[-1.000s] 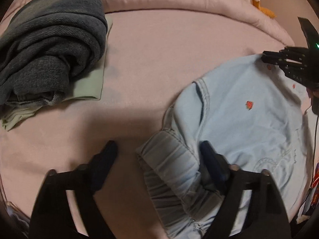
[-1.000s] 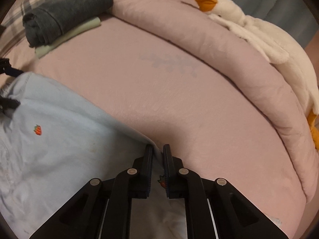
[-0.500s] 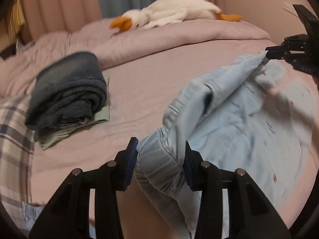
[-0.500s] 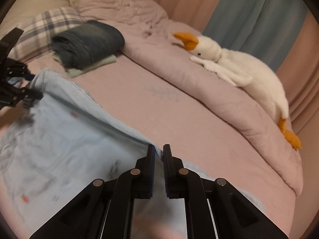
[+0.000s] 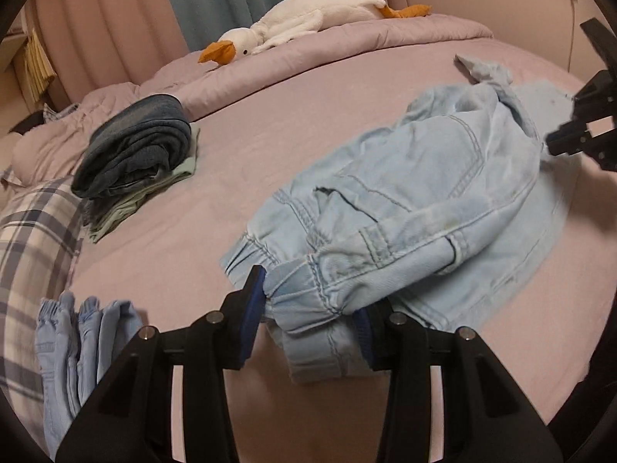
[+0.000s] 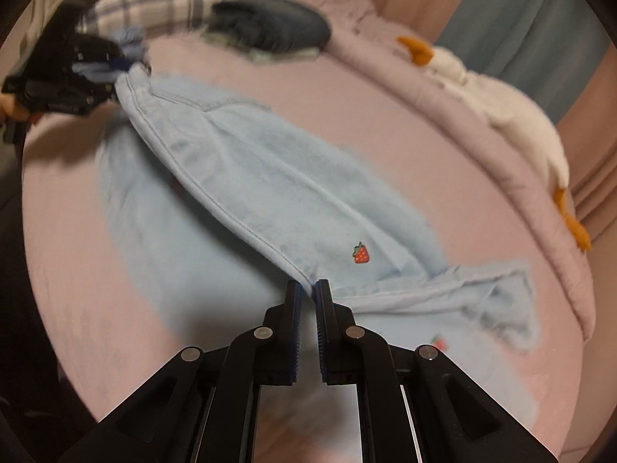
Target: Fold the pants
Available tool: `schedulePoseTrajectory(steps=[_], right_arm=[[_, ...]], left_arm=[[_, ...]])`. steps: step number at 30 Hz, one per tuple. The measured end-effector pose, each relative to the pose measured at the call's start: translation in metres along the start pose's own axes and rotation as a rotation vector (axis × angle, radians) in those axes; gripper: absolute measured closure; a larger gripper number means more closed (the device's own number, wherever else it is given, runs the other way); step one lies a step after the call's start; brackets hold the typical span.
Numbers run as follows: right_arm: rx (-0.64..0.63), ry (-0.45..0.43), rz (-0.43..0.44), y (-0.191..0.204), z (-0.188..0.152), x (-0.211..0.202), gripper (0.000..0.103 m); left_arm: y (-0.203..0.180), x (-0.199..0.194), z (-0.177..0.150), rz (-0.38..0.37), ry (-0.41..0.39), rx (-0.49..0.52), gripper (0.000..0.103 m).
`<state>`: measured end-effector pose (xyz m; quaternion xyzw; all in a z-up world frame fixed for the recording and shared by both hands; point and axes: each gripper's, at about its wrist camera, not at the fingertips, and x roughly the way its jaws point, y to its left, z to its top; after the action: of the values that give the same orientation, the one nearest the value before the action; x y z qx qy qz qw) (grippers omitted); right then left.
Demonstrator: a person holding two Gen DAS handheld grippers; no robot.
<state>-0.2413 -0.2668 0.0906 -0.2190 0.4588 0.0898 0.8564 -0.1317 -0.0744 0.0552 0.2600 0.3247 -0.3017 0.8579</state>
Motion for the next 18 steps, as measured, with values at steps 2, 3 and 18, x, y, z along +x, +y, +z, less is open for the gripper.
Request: schedulePoseTrajectory(steps=[2, 3, 18], right_arm=[[-0.002, -0.004, 0.024, 0.006, -0.003, -0.002, 0.100], [-0.010, -0.012, 0.025, 0.009, -0.003, -0.005, 0.100], [-0.161, -0.091, -0.166, 0.017, -0.006, 0.004, 0.051]], left_arm=[[-0.005, -0.002, -0.001, 0.029, -0.010, 0.016, 0.060], [-0.008, -0.002, -0.002, 0.045, -0.011, 0.033, 0.060], [-0.021, -0.041, -0.021, 0.015, -0.053, -0.004, 0.037]])
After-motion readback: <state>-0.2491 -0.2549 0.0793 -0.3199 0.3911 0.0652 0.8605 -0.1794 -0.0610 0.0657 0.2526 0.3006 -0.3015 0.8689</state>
